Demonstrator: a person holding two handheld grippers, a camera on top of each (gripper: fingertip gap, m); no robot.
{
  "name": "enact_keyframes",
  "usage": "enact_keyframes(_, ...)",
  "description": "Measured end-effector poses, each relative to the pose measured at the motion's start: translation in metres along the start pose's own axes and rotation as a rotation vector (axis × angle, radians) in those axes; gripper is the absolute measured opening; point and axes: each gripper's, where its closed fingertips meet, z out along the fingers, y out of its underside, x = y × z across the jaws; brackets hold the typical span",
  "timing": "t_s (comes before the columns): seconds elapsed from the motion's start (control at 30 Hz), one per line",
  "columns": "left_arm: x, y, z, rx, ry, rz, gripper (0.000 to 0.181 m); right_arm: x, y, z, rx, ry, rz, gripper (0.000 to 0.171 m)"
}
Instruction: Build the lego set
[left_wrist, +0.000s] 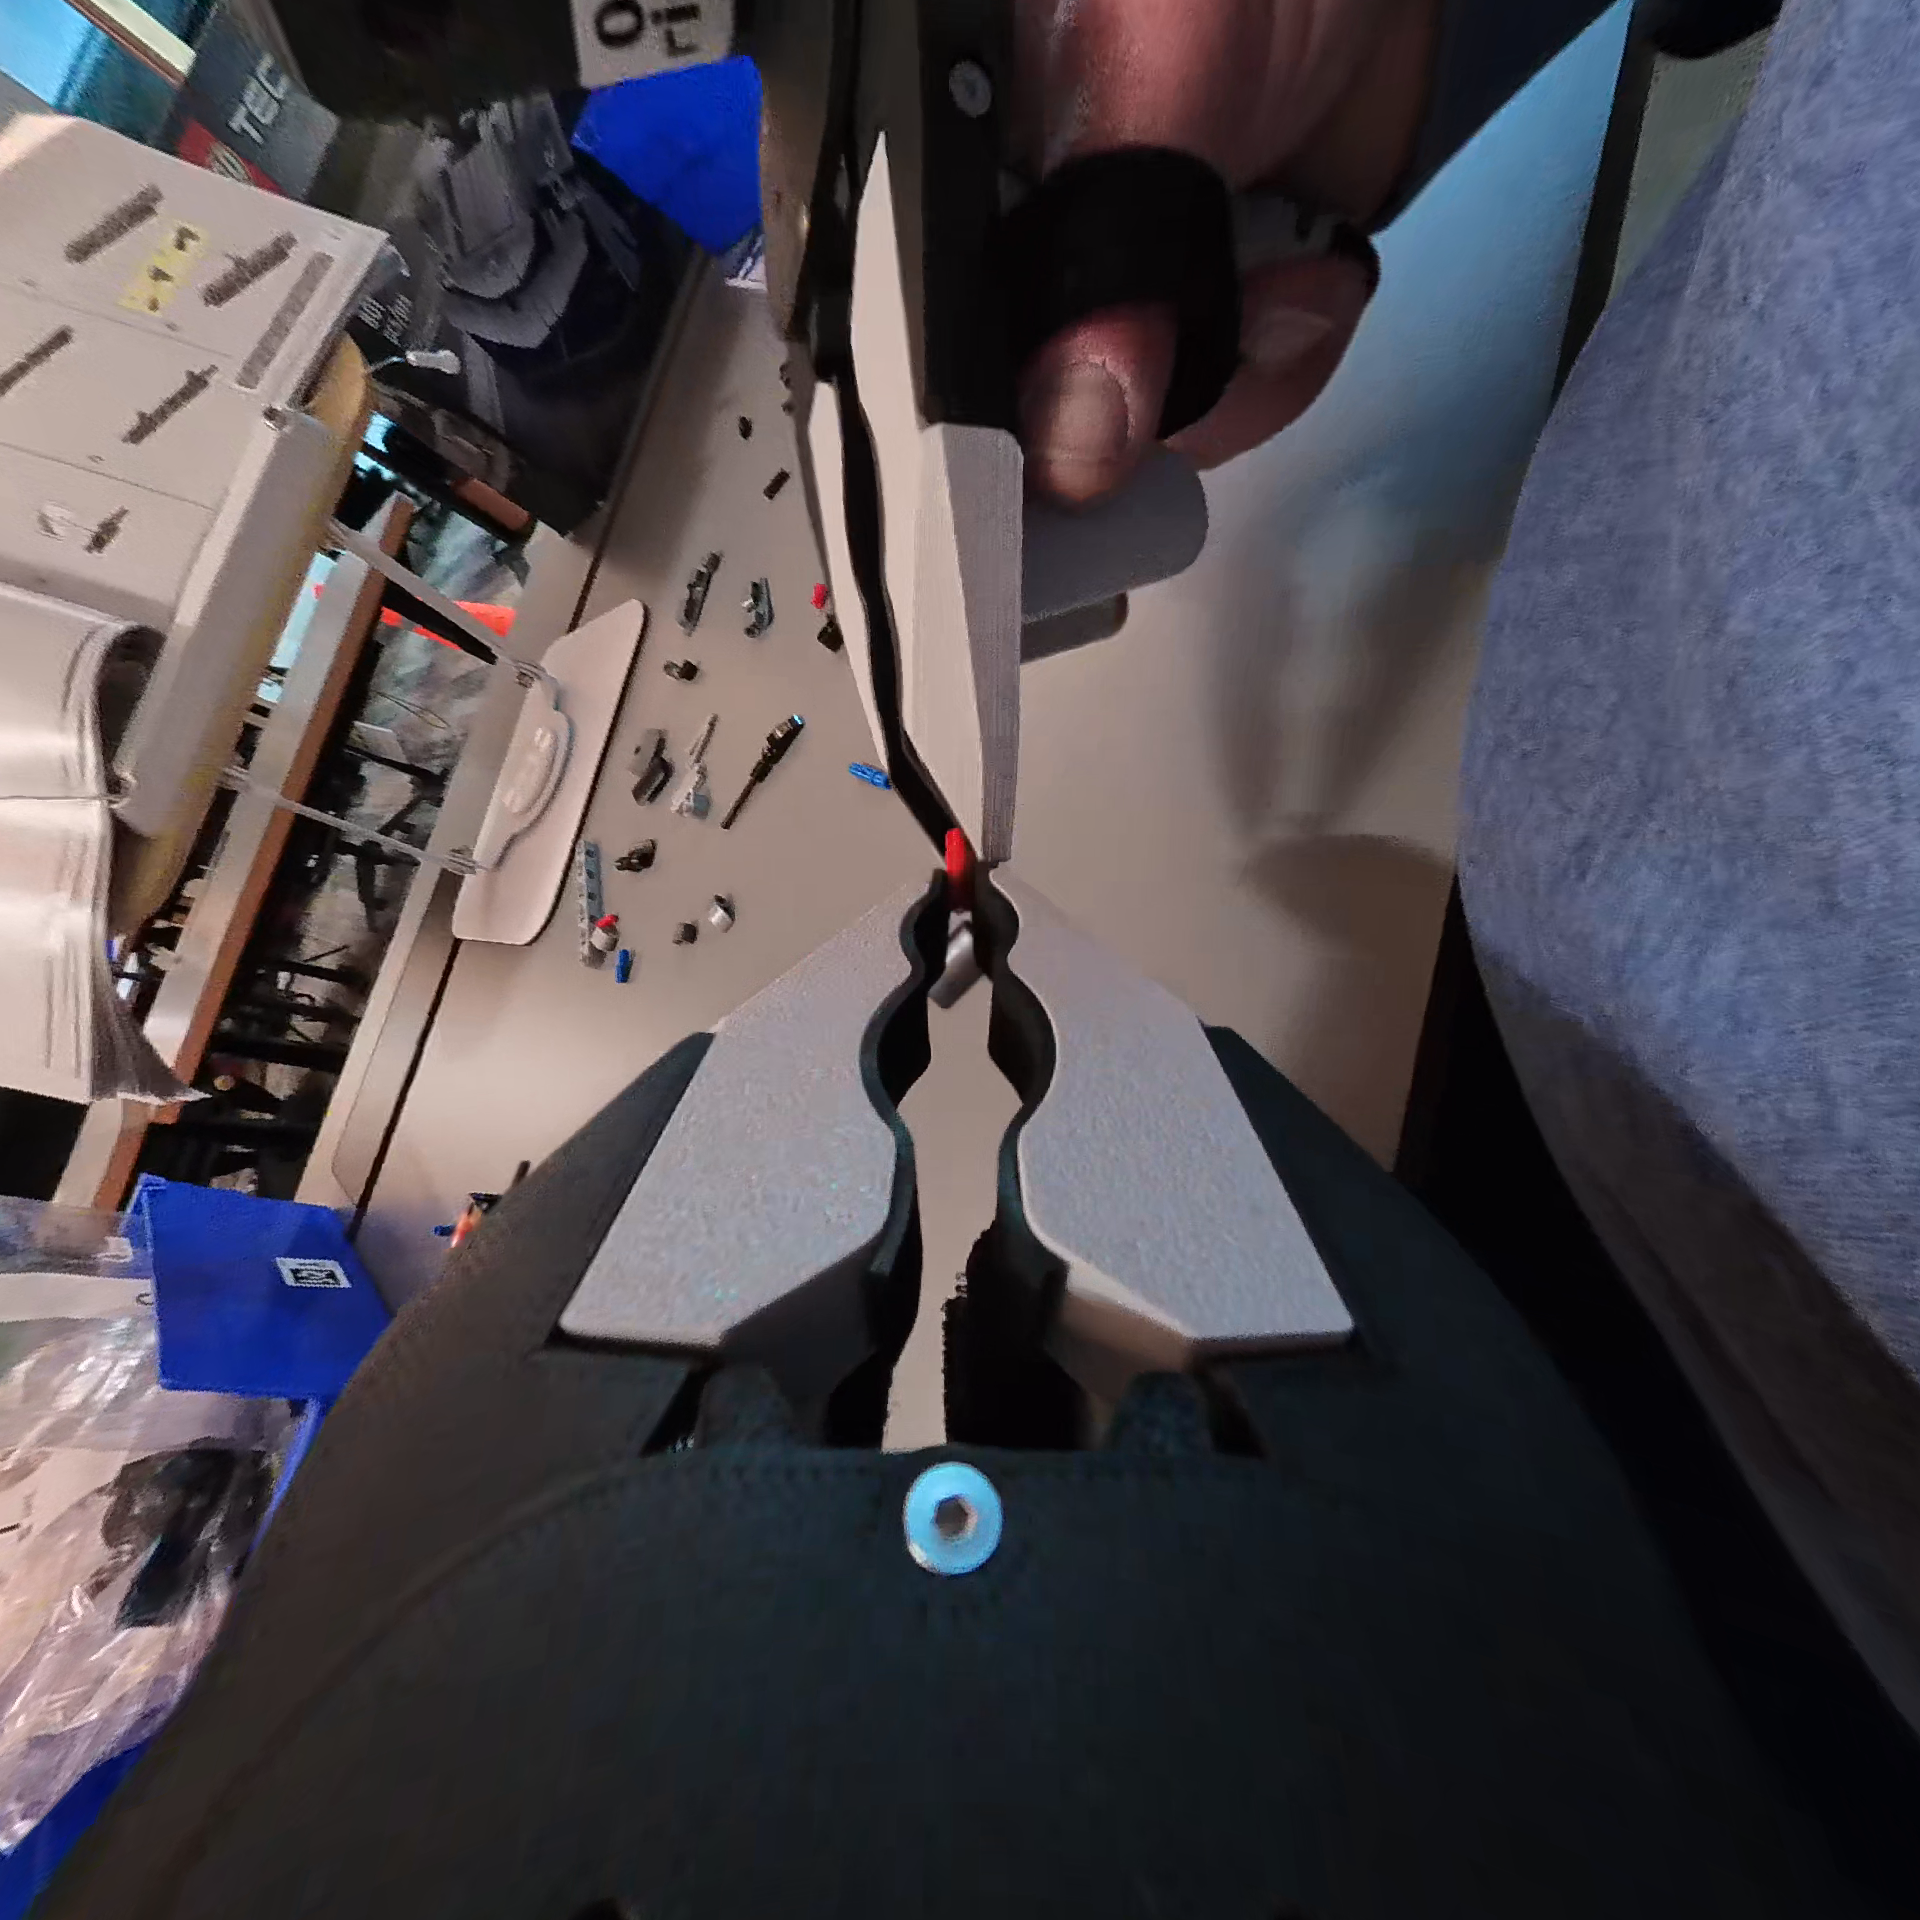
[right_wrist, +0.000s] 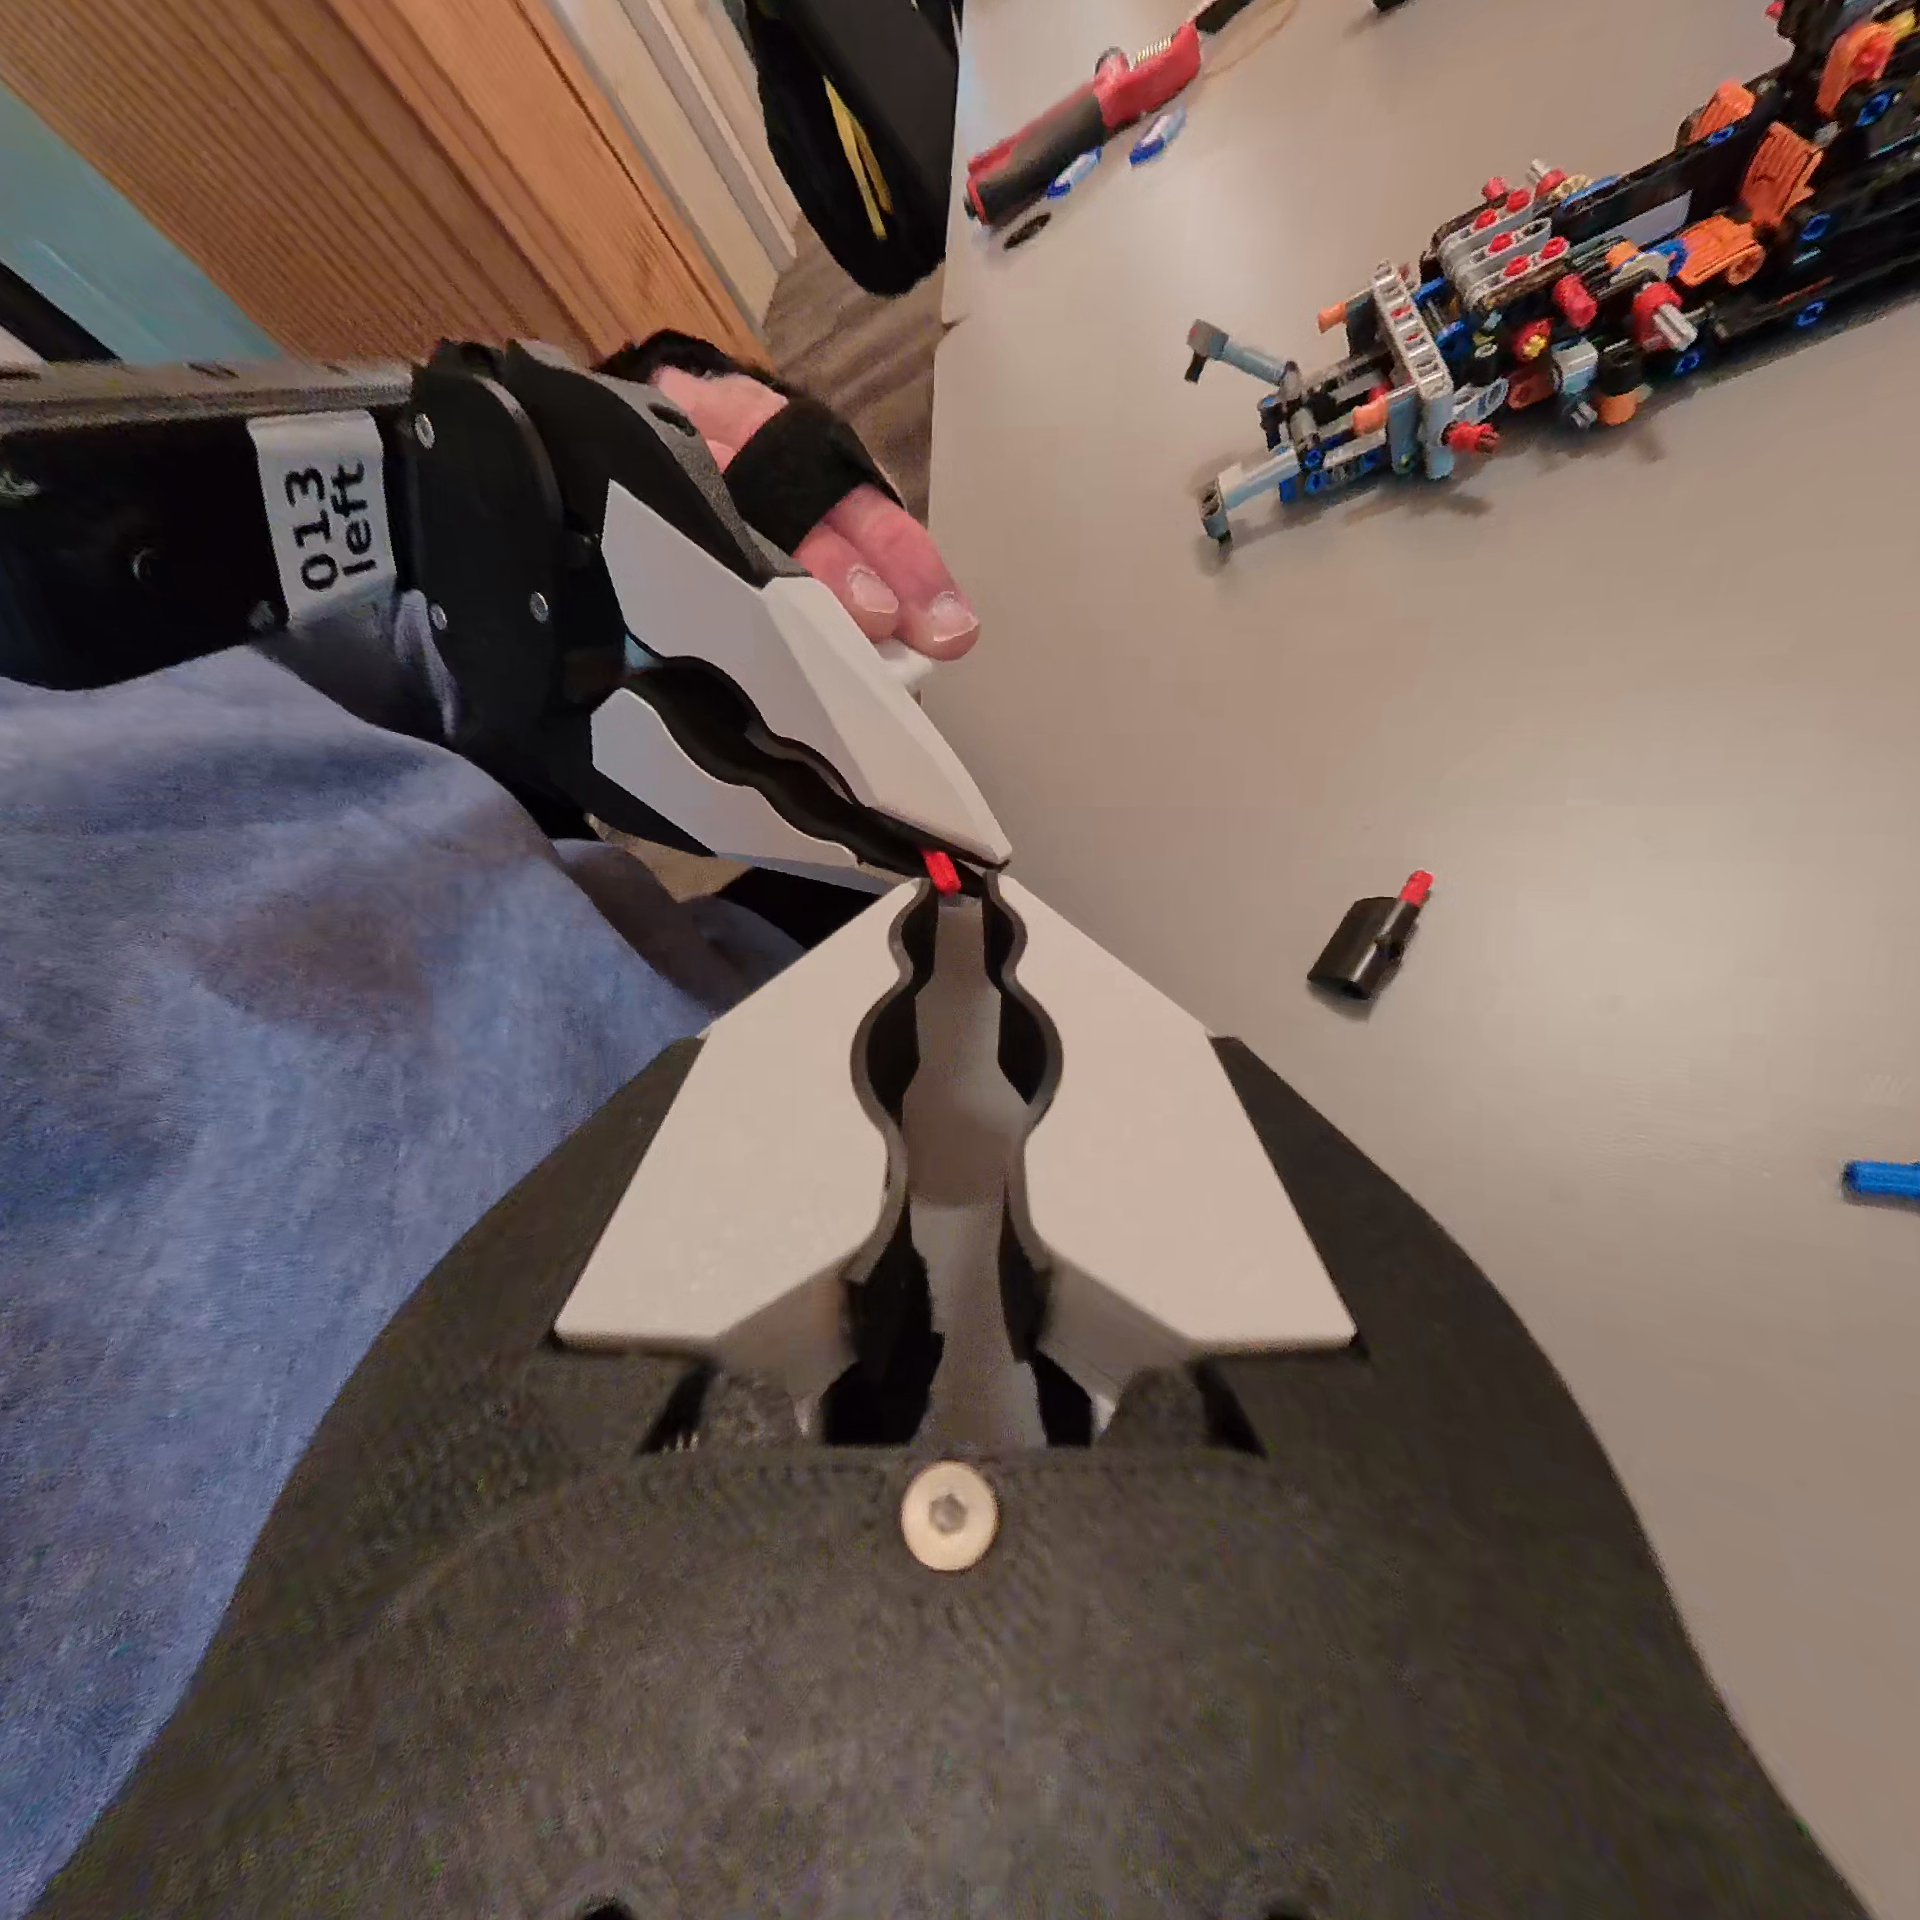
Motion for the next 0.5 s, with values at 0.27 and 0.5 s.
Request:
enact_keyframes(0.27, -0.007, -0.004, 0.000, 0.013, -0.040, 0.037, 0.001, -0.003, -0.015, -0.009, 0.137, -0.031, 0.035, 0.006)
enact_keyframes(0.5, -0.010, -0.008, 0.001, 0.017, -0.065, 0.053, 0.001, -0.004, -0.013, -0.008, 0.144, -0.033, 0.034, 0.003)
